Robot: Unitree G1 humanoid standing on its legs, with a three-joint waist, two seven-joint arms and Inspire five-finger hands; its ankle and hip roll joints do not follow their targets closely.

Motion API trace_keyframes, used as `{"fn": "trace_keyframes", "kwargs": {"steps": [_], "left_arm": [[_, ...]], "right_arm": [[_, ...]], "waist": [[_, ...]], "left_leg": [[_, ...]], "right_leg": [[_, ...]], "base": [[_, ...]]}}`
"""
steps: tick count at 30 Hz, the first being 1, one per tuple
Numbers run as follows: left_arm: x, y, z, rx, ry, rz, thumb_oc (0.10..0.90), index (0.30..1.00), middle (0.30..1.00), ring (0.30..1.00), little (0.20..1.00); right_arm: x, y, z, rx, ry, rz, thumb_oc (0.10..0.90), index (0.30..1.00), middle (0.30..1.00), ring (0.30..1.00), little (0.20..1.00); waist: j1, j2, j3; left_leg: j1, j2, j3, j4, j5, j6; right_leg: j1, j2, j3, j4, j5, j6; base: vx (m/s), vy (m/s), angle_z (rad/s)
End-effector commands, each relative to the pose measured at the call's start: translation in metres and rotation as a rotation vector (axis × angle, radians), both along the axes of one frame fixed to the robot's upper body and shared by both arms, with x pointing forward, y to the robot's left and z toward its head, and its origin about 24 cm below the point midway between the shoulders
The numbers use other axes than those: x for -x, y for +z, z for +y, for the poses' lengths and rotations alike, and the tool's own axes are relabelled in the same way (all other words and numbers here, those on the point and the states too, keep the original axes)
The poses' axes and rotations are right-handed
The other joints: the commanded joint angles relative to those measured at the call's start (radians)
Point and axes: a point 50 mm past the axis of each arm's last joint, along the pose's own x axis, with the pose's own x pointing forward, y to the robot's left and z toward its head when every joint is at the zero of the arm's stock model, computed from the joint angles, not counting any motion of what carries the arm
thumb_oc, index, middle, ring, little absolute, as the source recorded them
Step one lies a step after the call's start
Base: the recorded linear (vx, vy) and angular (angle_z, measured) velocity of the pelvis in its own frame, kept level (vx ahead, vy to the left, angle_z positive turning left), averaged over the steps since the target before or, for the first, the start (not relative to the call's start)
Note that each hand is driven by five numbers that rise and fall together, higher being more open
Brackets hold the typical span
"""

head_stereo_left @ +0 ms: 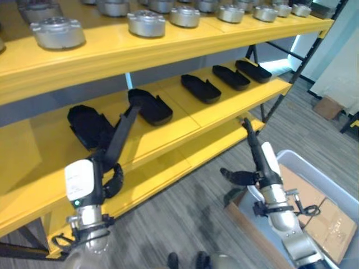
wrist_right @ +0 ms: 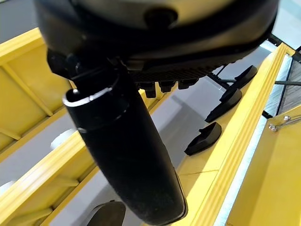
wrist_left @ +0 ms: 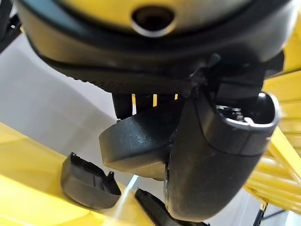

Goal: Move parts from the plastic box to the shelf.

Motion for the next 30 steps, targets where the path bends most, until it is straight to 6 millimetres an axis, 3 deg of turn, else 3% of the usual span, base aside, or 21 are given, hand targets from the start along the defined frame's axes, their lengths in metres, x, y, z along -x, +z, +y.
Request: {"fn": "trace_keyframes", "kwargs": {"steps": [1, 4, 9, 11, 14, 15, 16, 17, 18, 19, 20, 22, 23, 24, 25, 27, 30], "left_arm": [[-0.015, 0.058, -0.009, -0.053, -0.093, -0.321, 0.4, 0.3, 0.3, 0.3, 0.3], [-0.012, 0.056, -0.01, -0.042, -0.091, -0.311, 0.4, 0.3, 0.3, 0.3, 0.3], [-0.006, 0.053, -0.012, -0.048, -0.116, -0.288, 0.4, 0.3, 0.3, 0.3, 0.3], [-0.007, 0.056, -0.013, -0.045, -0.128, -0.303, 0.4, 0.3, 0.3, 0.3, 0.3], [-0.012, 0.063, -0.016, -0.033, -0.153, -0.337, 0.4, 0.3, 0.3, 0.3, 0.3], [-0.014, 0.069, -0.019, -0.02, -0.18, -0.372, 0.4, 0.3, 0.3, 0.3, 0.3], [-0.014, 0.071, -0.02, -0.014, -0.186, -0.386, 0.4, 0.3, 0.3, 0.3, 0.3], [-0.014, 0.071, -0.02, -0.014, -0.186, -0.386, 0.4, 0.3, 0.3, 0.3, 0.3], [-0.014, 0.072, -0.021, 0.012, -0.194, -0.395, 0.4, 0.3, 0.3, 0.3, 0.3], [-0.014, 0.072, -0.021, 0.029, -0.188, -0.398, 0.4, 0.3, 0.3, 0.3, 0.3], [-0.014, 0.071, -0.021, 0.031, -0.187, -0.397, 0.4, 0.3, 0.3, 0.3, 0.3], [-0.015, 0.073, -0.021, 0.061, -0.188, -0.403, 0.4, 0.3, 0.3, 0.3, 0.3], [-0.015, 0.073, -0.02, 0.063, -0.186, -0.399, 0.4, 0.3, 0.3, 0.3, 0.3], [-0.015, 0.072, -0.02, 0.069, -0.184, -0.4, 0.4, 0.3, 0.3, 0.3, 0.3], [-0.015, 0.071, -0.02, 0.081, -0.177, -0.399, 0.4, 0.3, 0.3, 0.3, 0.3], [-0.015, 0.069, -0.022, 0.088, -0.182, -0.387, 0.4, 0.3, 0.3, 0.3, 0.3], [-0.019, 0.071, -0.026, 0.077, -0.224, -0.38, 0.4, 0.3, 0.3, 0.3, 0.3]], "right_arm": [[-0.014, 0.052, 0.015, -0.065, 0.111, -0.264, 0.9, 1.0, 1.0, 1.0, 1.0], [-0.014, 0.053, 0.015, -0.073, 0.115, -0.27, 0.9, 1.0, 1.0, 1.0, 1.0], [-0.013, 0.052, 0.012, -0.079, 0.122, -0.259, 0.9, 1.0, 1.0, 1.0, 1.0], [-0.014, 0.055, 0.013, -0.085, 0.128, -0.272, 0.9, 1.0, 1.0, 1.0, 1.0], [-0.015, 0.062, 0.011, -0.082, 0.123, -0.307, 0.9, 1.0, 1.0, 1.0, 1.0], [-0.015, 0.064, 0.009, -0.078, 0.118, -0.317, 0.9, 1.0, 1.0, 1.0, 1.0], [-0.014, 0.064, 0.009, -0.086, 0.117, -0.316, 0.9, 1.0, 1.0, 1.0, 1.0], [-0.014, 0.064, 0.008, -0.086, 0.116, -0.317, 0.9, 1.0, 1.0, 1.0, 1.0], [-0.011, 0.063, 0.006, -0.102, 0.109, -0.309, 0.9, 1.0, 1.0, 1.0, 1.0], [-0.011, 0.061, 0.005, -0.117, 0.102, -0.3, 0.9, 1.0, 1.0, 1.0, 1.0], [-0.01, 0.061, 0.004, -0.117, 0.102, -0.299, 0.9, 1.0, 1.0, 1.0, 1.0], [-0.011, 0.055, 0.004, -0.123, 0.097, -0.266, 0.9, 1.0, 1.0, 1.0, 1.0], [-0.011, 0.054, 0.004, -0.1, 0.096, -0.261, 0.9, 1.0, 1.0, 1.0, 1.0], [-0.011, 0.055, 0.005, -0.093, 0.099, -0.267, 0.9, 1.0, 1.0, 1.0, 1.0], [-0.009, 0.056, 0.004, -0.103, 0.097, -0.277, 0.9, 1.0, 1.0, 1.0, 1.0], [-0.006, 0.054, 0.001, -0.105, 0.082, -0.269, 0.9, 1.0, 1.0, 1.0, 1.0], [0.0, 0.048, -0.001, -0.157, 0.064, -0.251, 0.9, 1.0, 1.0, 1.0, 1.0]], "waist": [[0.006, -0.014, -0.094], [0.015, -0.013, -0.118], [0.039, -0.014, -0.109], [0.055, -0.018, -0.076], [0.047, -0.024, -0.046], [0.036, -0.036, -0.036], [0.037, -0.037, -0.036], [0.037, -0.038, -0.036], [0.029, -0.04, -0.04], [0.02, -0.035, -0.043], [0.016, -0.03, -0.045], [-0.003, -0.013, -0.047], [-0.003, -0.003, -0.046], [0.0, 0.006, -0.046], [-0.005, 0.013, -0.047], [-0.014, 0.024, -0.058], [-0.005, 0.028, -0.053]], "left_leg": [[-0.003, 0.01, -0.05, -0.004, -0.048, -0.057], [-0.033, 0.018, -0.037, -0.004, -0.041, -0.072], [-0.026, 0.022, -0.059, 0.004, -0.037, -0.076], [-0.072, 0.013, -0.077, 0.109, -0.069, -0.086], [-0.136, 0.031, -0.049, 0.209, -0.093, -0.107], [-0.132, 0.106, 0.005, 0.235, -0.12, -0.111], [-0.124, 0.156, 0.005, 0.236, -0.124, -0.121], [-0.126, 0.155, 0.005, 0.235, -0.118, -0.121], [-0.12, 0.262, 0.001, 0.207, -0.065, -0.141], [-0.12, 0.332, 0.011, 0.181, -0.01, -0.158], [-0.113, 0.34, 0.006, 0.159, 0.005, -0.165], [-0.095, 0.465, 0.06, 0.067, 0.125, -0.201], [-0.085, 0.503, 0.067, 0.027, 0.194, -0.223], [-0.081, 0.531, 0.057, 0.004, 0.248, -0.243], [-0.08, 0.545, 0.076, -0.003, 0.259, -0.256], [-0.067, 0.559, 0.163, -0.004, 0.204, -0.273], [-0.082, 0.517, 0.168, -0.004, 0.154, -0.271]], "right_leg": [[0.1, 0.016, 0.054, -0.21, 0.098, 0.071], [0.134, 0.019, 0.043, -0.303, 0.131, 0.078], [0.167, 0.01, -0.007, -0.313, 0.128, 0.07], [0.166, -0.008, -0.031, -0.298, 0.123, 0.065], [0.147, -0.031, -0.067, -0.281, 0.129, 0.063], [0.139, -0.057, -0.082, -0.269, 0.133, 0.064], [0.144, -0.062, -0.082, -0.264, 0.125, 0.065], [0.142, -0.062, -0.084, -0.264, 0.128, 0.063], [0.143, -0.084, -0.098, -0.244, 0.11, 0.064], [0.14, -0.097, -0.114, -0.221, 0.096, 0.066], [0.134, -0.091, -0.118, -0.209, 0.087, 0.062], [0.116, -0.116, -0.134, -0.142, 0.052, 0.069], [0.103, -0.121, -0.132, -0.113, 0.039, 0.072], [0.091, -0.128, -0.128, -0.089, 0.037, 0.078], [0.088, -0.14, -0.134, -0.071, 0.035, 0.087], [0.08, -0.173, -0.148, -0.012, 0.024, 0.107], [0.095, -0.217, -0.156, -0.023, 0.047, 0.127]], "base": [[-0.06, -0.083, 0.03], [-0.02, -0.075, 0.02], [0.02, -0.062, 0.1], [-0.08, -0.049, 0.41], [-0.14, 0.025, 0.93], [-0.06, 0.082, 1.02], [-0.05, 0.077, 0.71], [0.03, 0.138, 0.71], [0.03, 0.204, 0.6], [0.05, 0.179, 0.63], [0.04, 0.196, 0.45], [0.06, 0.25, 0.5], [0.07, 0.31, 0.36], [0.08, 0.331, 0.27], [0.09, 0.334, 0.08], [0.16, 0.309, -0.04], [0.13, 0.324, 0.33]]}}
